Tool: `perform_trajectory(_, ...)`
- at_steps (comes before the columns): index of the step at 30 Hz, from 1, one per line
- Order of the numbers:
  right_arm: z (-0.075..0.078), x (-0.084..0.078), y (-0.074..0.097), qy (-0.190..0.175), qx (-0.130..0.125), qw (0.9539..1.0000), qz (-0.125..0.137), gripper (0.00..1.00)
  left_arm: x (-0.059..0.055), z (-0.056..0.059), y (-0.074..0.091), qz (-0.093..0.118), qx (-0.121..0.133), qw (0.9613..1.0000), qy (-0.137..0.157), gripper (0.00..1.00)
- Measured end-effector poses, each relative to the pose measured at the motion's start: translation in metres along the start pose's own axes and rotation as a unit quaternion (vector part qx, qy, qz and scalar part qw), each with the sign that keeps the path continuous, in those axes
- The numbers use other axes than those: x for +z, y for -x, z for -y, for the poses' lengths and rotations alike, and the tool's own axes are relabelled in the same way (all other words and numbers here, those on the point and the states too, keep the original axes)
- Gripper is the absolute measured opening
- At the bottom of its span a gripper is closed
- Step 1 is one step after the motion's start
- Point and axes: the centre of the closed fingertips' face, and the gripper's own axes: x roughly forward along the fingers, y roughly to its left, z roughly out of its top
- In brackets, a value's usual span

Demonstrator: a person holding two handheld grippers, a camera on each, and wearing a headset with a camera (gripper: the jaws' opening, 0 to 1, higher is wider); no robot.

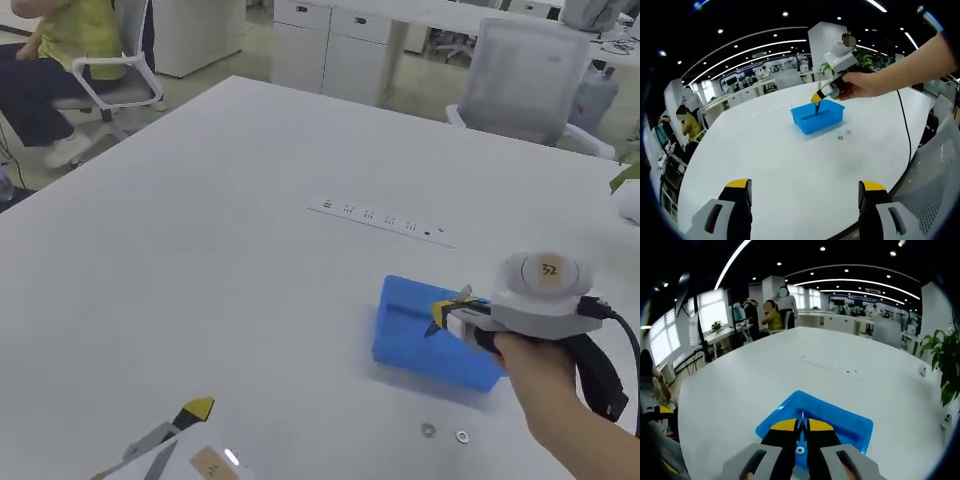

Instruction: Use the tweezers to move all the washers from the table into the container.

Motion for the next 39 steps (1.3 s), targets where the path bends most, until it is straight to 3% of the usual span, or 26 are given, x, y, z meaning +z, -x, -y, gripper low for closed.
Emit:
perform_trajectory(9, -0.018, 0.019, 0.041, 0.044, 0.005, 0.9981, 0.042, 0.02, 0.002, -0.001, 0.001, 0.004, 0.003, 1.0000, 0.002, 0.90)
perform_trajectory(14, -0.028, 0.016, 0.062, 0.043, 0.008, 0.9977, 0.053, 0.02, 0.002, -0.001, 0.001, 0.005, 0.003, 1.0000, 0.001, 0.89)
perform_trajectory(16, -0.032, 0.013, 0.068, 0.023, 0.013, 0.9979, 0.059, 0.02, 0.002, 0.000, 0.001, 0.004, 0.001, 1.0000, 0.002, 0.89)
perform_trajectory(19, -0.036, 0.002, 0.074, -0.003, 0.012, 0.9981, 0.060, 0.02, 0.002, -0.002, 0.001, 0.007, 0.004, 1.0000, 0.002, 0.89)
perform_trajectory(29, -0.044, -0.056, 0.069, -0.043, 0.012, 0.9990, 0.008, 0.03, 0.004, 0.000, 0.002, 0.012, 0.001, 0.9999, 0.003, 0.90)
perform_trajectory(39, -0.043, -0.078, 0.057, -0.051, 0.016, 0.9983, -0.020, 0.03, 0.002, 0.000, 0.001, 0.006, 0.002, 1.0000, 0.000, 0.89)
